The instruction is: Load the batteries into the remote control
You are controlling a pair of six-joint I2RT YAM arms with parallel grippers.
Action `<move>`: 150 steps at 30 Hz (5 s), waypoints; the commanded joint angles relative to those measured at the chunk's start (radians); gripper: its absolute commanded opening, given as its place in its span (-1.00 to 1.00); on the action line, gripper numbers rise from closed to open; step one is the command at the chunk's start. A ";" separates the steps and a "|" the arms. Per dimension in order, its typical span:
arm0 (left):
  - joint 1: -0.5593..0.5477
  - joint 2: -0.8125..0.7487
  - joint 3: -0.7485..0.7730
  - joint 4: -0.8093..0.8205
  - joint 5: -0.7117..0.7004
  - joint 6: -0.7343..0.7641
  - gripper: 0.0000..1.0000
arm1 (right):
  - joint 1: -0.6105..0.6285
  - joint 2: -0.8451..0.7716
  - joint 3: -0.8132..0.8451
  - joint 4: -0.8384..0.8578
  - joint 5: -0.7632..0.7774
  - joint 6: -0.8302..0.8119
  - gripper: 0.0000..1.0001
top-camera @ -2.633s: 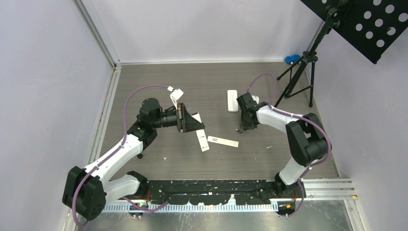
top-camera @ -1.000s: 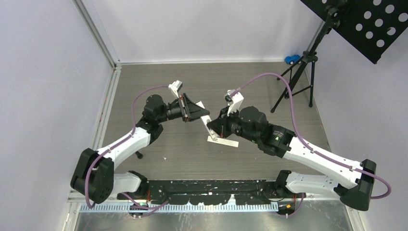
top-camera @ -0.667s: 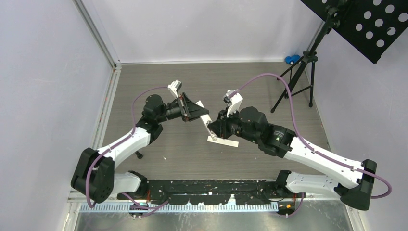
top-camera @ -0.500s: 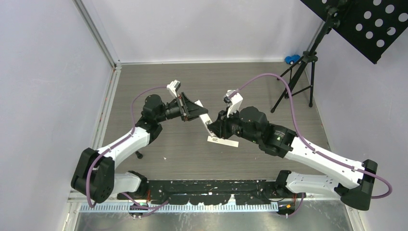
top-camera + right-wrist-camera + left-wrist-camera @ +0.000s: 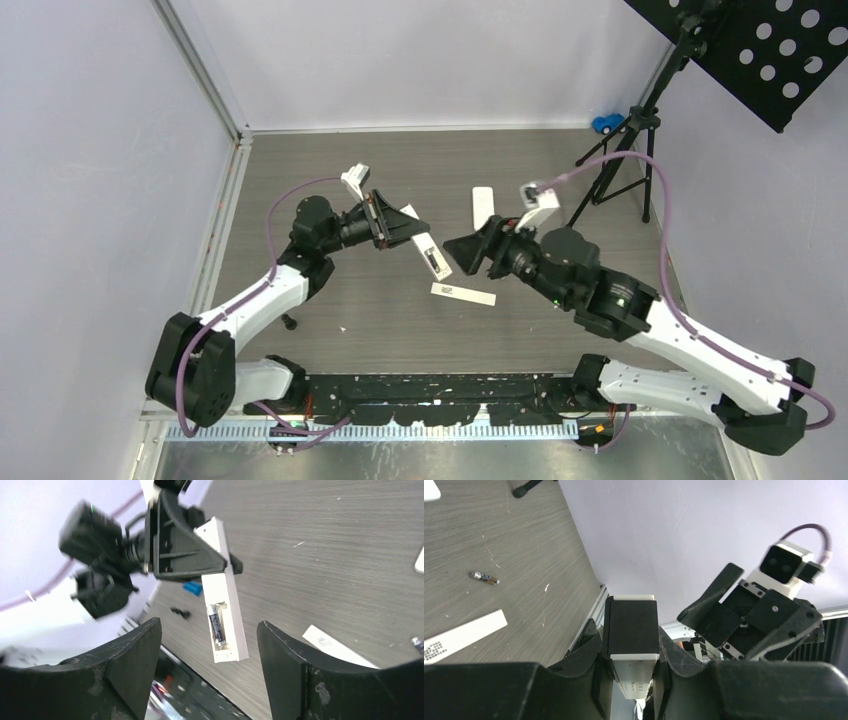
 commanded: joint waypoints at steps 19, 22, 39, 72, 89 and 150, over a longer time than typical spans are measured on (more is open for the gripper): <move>0.005 -0.167 0.014 0.028 -0.192 0.003 -1.00 | 0.004 0.030 -0.315 0.650 0.083 0.810 0.72; 0.006 -0.163 0.022 0.026 -0.183 0.003 -1.00 | 0.004 0.064 -0.310 0.686 0.068 0.821 0.72; 0.005 -0.156 0.030 0.015 -0.132 0.033 -1.00 | 0.002 0.134 -0.274 0.736 0.008 0.815 0.39; 0.032 -0.155 0.037 -0.039 -0.090 0.086 -1.00 | -0.056 -0.036 -0.332 0.633 -0.076 0.578 0.63; 0.067 -0.301 0.045 -0.502 -0.192 0.522 -1.00 | -0.431 0.027 -0.176 -0.296 0.077 0.341 0.47; 0.067 -0.288 0.018 -0.499 -0.143 0.537 -1.00 | -0.576 0.636 -0.105 -0.122 -0.002 0.330 0.05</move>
